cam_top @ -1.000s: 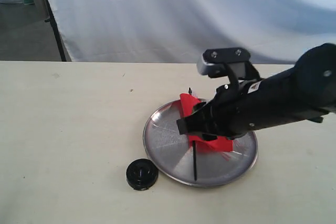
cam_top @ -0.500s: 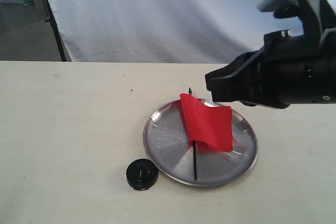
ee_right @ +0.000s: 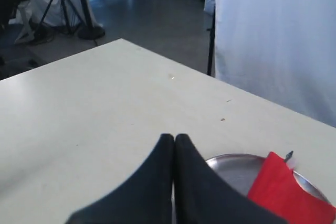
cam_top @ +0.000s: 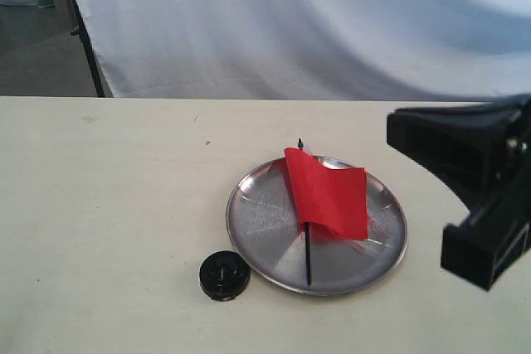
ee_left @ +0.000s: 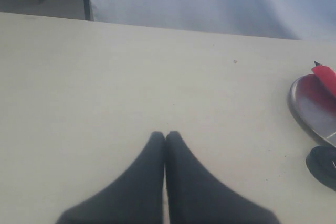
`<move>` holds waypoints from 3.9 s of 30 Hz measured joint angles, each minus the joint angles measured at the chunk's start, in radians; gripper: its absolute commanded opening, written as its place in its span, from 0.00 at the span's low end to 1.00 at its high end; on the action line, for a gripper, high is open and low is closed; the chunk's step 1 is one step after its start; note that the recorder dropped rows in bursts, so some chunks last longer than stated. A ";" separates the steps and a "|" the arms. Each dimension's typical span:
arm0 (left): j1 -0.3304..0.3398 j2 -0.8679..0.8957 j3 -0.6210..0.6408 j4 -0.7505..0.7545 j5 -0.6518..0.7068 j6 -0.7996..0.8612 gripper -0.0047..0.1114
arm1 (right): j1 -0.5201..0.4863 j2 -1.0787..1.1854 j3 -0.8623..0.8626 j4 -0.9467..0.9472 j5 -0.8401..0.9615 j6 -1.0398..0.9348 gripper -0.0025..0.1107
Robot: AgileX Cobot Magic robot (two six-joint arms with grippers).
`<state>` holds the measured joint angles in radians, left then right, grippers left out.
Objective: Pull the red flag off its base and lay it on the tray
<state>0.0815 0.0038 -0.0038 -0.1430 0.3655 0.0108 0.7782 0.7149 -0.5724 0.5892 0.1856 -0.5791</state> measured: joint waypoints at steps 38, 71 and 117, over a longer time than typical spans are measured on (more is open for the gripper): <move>0.000 0.000 0.000 0.000 0.000 0.000 0.04 | -0.339 -0.708 0.569 -0.037 0.027 0.065 0.02; 0.000 0.000 0.000 0.000 0.001 0.000 0.04 | -0.339 -0.708 0.569 -0.535 0.155 0.459 0.02; 0.000 0.000 0.000 0.000 0.001 0.000 0.04 | -0.613 -0.708 0.569 -0.534 0.163 0.579 0.02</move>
<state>0.0815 0.0038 -0.0038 -0.1430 0.3669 0.0108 0.1651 0.0068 -0.0036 0.0547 0.3489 0.0000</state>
